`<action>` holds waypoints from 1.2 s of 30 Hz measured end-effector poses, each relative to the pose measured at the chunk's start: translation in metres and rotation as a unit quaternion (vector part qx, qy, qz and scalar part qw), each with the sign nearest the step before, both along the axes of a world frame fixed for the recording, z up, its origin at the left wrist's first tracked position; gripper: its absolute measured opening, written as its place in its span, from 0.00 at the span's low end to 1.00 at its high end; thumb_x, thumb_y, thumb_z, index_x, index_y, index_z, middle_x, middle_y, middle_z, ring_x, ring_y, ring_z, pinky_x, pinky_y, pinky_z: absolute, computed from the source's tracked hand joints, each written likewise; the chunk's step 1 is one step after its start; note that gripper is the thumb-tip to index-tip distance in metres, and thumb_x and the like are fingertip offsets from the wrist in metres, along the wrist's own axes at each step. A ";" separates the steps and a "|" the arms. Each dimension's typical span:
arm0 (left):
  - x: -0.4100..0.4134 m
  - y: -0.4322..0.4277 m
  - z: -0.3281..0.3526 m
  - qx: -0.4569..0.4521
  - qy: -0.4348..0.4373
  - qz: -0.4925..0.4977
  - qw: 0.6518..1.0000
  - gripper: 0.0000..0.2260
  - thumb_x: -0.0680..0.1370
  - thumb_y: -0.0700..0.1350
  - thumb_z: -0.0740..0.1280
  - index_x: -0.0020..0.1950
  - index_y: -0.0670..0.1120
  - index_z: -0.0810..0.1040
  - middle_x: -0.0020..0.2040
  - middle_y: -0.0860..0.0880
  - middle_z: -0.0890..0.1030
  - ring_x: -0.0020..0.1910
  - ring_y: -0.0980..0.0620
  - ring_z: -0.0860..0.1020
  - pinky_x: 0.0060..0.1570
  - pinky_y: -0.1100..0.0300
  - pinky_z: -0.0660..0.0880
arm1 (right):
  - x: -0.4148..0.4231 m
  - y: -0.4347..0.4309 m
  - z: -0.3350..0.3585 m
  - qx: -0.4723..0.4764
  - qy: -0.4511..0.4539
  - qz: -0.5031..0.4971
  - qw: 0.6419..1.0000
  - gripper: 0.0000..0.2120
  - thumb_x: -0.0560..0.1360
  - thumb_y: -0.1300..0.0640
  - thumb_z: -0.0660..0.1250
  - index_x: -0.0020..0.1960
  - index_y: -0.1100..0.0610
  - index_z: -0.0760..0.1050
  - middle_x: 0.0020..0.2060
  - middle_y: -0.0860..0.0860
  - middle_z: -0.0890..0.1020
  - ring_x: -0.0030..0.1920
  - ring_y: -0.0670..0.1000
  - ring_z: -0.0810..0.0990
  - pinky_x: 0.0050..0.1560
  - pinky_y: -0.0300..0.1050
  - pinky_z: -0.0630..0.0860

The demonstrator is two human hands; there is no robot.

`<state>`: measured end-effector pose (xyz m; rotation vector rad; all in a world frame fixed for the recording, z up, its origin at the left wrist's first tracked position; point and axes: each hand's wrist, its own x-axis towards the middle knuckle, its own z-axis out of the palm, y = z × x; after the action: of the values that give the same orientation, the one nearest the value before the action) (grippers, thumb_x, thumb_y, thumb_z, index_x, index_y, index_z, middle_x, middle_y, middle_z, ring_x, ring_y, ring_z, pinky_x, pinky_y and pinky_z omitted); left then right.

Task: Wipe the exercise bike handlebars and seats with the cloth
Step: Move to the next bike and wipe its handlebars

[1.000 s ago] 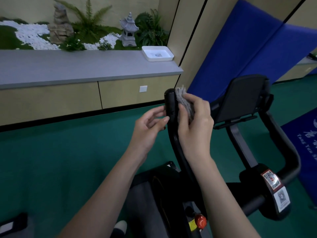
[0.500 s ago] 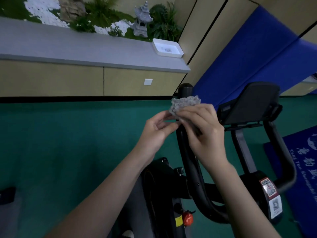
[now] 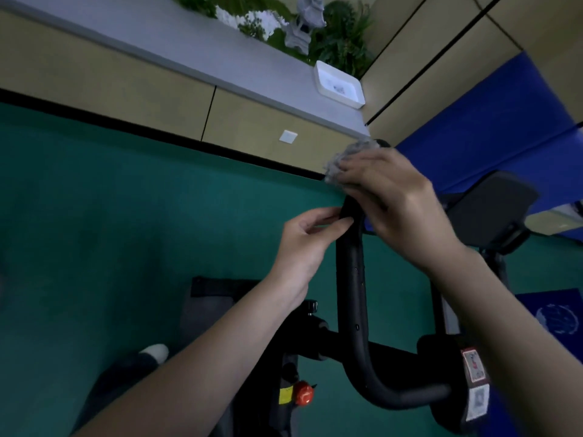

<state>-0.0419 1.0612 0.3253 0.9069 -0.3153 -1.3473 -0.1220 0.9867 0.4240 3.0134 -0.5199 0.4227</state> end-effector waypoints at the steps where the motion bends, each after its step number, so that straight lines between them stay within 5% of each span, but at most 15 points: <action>1: -0.001 0.001 0.000 0.001 0.004 -0.001 1.000 0.06 0.74 0.37 0.70 0.50 0.44 0.82 0.44 0.50 0.83 0.40 0.63 0.79 0.41 0.74 0.71 | 0.001 0.000 0.000 0.006 0.027 0.009 1.000 0.06 0.77 0.67 0.66 0.51 0.67 0.80 0.50 0.58 0.83 0.55 0.59 0.79 0.59 0.50 0.74; 12: -0.011 0.010 -0.008 0.004 0.072 0.010 0.997 0.06 0.74 0.38 0.70 0.51 0.41 0.82 0.40 0.52 0.83 0.37 0.65 0.79 0.38 0.75 0.72 | 0.007 0.006 0.010 0.069 0.188 0.043 0.979 0.08 0.78 0.62 0.66 0.53 0.64 0.80 0.48 0.55 0.83 0.54 0.56 0.77 0.52 0.51 0.76; 20: -0.011 0.009 -0.007 0.007 0.079 0.012 0.997 0.08 0.74 0.37 0.70 0.52 0.39 0.82 0.36 0.55 0.82 0.34 0.66 0.78 0.38 0.75 0.71 | 0.013 0.007 0.009 0.032 0.216 0.038 0.975 0.08 0.77 0.64 0.66 0.53 0.65 0.80 0.47 0.57 0.83 0.53 0.59 0.77 0.49 0.54 0.77; 29: -0.004 0.008 -0.001 0.009 0.033 -0.011 0.999 0.07 0.74 0.37 0.70 0.52 0.40 0.81 0.42 0.50 0.82 0.36 0.65 0.78 0.38 0.75 0.71 | -0.001 0.017 -0.010 -0.008 -0.030 -0.047 0.998 0.09 0.77 0.68 0.66 0.55 0.66 0.79 0.49 0.56 0.82 0.53 0.59 0.77 0.55 0.48 0.75; 33: 0.003 0.006 0.002 0.004 -0.027 -0.029 0.999 0.08 0.75 0.38 0.70 0.54 0.41 0.80 0.46 0.49 0.81 0.40 0.63 0.77 0.41 0.75 0.71 | 0.015 0.014 -0.017 -0.047 -0.239 -0.173 0.954 0.10 0.76 0.70 0.65 0.56 0.66 0.79 0.49 0.56 0.81 0.54 0.58 0.77 0.55 0.45 0.75; 36: 0.008 0.005 0.003 -0.001 -0.060 -0.041 0.997 0.10 0.75 0.37 0.69 0.57 0.39 0.79 0.48 0.47 0.81 0.40 0.63 0.77 0.40 0.75 0.71 | 0.020 0.028 -0.030 -0.041 -0.296 -0.219 0.929 0.12 0.74 0.72 0.65 0.56 0.67 0.78 0.51 0.53 0.79 0.55 0.61 0.78 0.56 0.47 0.75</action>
<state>-0.0340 1.0657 0.3285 0.9830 -0.4506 -1.3710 -0.1017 1.0143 0.3937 2.5273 -1.1365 1.2745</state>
